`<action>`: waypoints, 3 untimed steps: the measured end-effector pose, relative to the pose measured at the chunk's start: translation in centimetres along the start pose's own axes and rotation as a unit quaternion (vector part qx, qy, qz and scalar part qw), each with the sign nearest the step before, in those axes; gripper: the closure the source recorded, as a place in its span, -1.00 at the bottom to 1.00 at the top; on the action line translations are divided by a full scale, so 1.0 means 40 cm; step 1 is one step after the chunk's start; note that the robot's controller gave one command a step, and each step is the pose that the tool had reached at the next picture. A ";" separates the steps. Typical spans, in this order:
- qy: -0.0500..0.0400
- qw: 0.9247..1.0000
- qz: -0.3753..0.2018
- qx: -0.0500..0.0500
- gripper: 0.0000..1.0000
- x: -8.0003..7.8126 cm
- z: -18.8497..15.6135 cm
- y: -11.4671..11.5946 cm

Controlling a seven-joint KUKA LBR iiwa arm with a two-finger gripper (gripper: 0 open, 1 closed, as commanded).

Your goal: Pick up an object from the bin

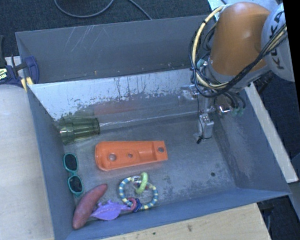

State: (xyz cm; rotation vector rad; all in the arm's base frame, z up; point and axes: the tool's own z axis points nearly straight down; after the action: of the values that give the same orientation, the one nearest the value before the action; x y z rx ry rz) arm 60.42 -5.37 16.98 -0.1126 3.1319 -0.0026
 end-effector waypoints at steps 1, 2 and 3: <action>0.000 1.000 0.025 -0.001 -1.00 0.015 0.137 0.048; 0.002 0.997 0.074 -0.001 -1.00 0.029 0.209 0.114; 0.001 0.998 0.059 0.000 -1.00 0.031 0.217 0.131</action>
Offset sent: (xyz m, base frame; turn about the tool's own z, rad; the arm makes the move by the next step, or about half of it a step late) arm -0.0194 0.0668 -0.0998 0.0584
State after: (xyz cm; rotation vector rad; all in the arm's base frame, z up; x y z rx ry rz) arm 58.86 -0.27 8.27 0.0709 3.1352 -0.0011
